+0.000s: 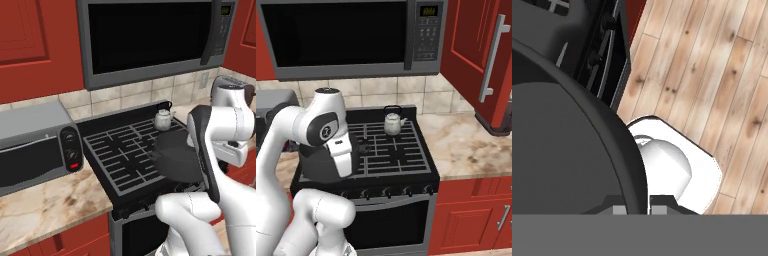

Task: Pick the kettle from the cabinet and place it on a stove burner. Then pick the pot from the counter and place it on another stove burner. Finally, turn both burners on.

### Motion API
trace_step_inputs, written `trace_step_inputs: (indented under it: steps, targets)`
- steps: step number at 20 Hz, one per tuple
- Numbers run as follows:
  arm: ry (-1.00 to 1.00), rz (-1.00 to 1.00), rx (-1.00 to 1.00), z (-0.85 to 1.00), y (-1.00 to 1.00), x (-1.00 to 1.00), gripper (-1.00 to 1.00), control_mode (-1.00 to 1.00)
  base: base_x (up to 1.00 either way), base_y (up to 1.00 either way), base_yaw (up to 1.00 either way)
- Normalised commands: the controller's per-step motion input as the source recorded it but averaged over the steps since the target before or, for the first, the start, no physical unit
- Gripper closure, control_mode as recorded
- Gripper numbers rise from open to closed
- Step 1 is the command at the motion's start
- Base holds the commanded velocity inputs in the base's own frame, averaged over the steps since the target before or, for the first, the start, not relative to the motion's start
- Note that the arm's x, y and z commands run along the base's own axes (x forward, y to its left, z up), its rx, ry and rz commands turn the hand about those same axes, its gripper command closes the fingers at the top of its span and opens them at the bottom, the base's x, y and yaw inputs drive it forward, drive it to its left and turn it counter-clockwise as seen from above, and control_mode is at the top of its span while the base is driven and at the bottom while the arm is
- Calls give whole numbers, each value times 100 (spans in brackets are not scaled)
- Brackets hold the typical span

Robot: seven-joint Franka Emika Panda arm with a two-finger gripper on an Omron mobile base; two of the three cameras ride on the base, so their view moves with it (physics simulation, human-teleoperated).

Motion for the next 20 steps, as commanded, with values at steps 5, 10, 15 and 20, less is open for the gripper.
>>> trace_step_inputs:
  steps: [5,10,15,20]
  targets:
    - [-4,0,0,12,-35,6,100,-100,0,0,0]
    - [-3,0,0,8,-27,12,100,-100,0,0,0]
    - [0,0,0,0,-32,27,100,-100,0,0,0]
    - [0,0,0,0,-35,34,100,-100,0,0,0]
